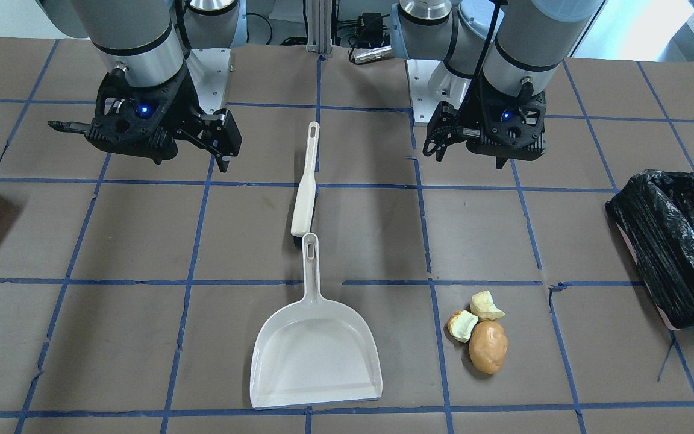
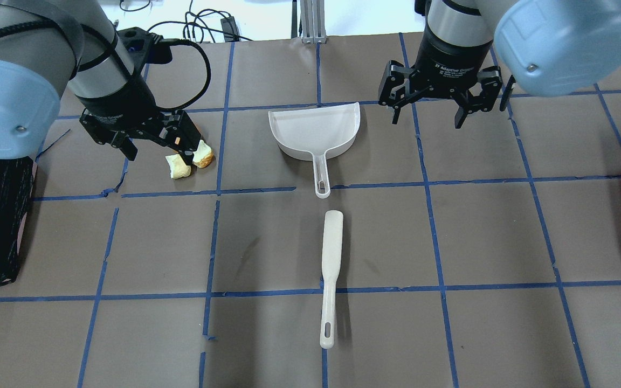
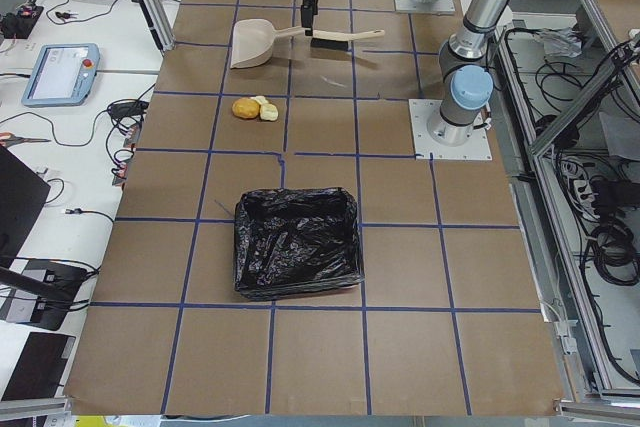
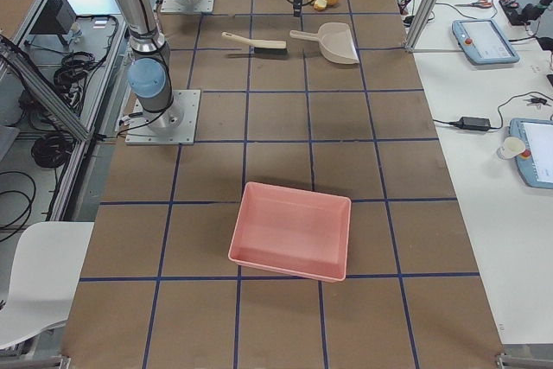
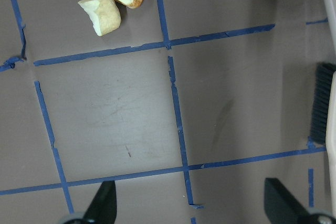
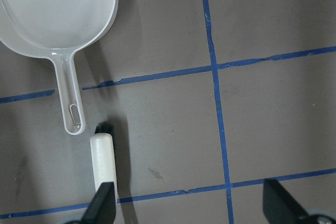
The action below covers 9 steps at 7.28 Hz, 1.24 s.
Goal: Sweep and dump trash in nearest bin
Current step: 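Lower the left gripper toward the white dustpan handle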
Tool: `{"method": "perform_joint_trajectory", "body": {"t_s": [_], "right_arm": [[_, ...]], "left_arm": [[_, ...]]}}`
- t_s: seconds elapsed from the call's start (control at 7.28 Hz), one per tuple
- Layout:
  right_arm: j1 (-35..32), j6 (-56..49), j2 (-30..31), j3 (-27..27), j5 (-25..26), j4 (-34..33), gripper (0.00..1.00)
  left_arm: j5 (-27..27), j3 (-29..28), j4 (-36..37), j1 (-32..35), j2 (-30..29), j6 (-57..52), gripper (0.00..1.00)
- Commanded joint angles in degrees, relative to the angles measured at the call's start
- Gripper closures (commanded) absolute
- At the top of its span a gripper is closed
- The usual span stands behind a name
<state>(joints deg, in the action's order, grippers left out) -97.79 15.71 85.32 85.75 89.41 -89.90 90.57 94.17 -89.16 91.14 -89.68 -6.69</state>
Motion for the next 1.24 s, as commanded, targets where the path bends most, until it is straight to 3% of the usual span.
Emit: {"method": "perform_joint_trajectory", "body": {"t_s": [0.0, 0.69, 0.82, 1.1], "right_arm": [[-0.03, -0.24, 0.11, 0.12, 0.06, 1.12, 0.00], [-0.03, -0.50, 0.02, 0.38, 0.15, 1.21, 0.00], [-0.03, 0.02, 0.11, 1.26, 0.15, 1.21, 0.00], [0.40, -0.76, 2.30, 4.24, 0.33, 1.13, 0.00]], "left_arm": [[-0.13, -0.82, 0.21, 0.01, -0.75, 0.18, 0.00], [-0.65, -0.83, 1.00, 0.01, -1.45, 1.23, 0.00], [-3.44, -1.18, 4.48, 0.79, -3.55, 5.33, 0.00], [-3.65, -2.84, 7.59, 3.60, -7.86, 6.16, 0.00]]}}
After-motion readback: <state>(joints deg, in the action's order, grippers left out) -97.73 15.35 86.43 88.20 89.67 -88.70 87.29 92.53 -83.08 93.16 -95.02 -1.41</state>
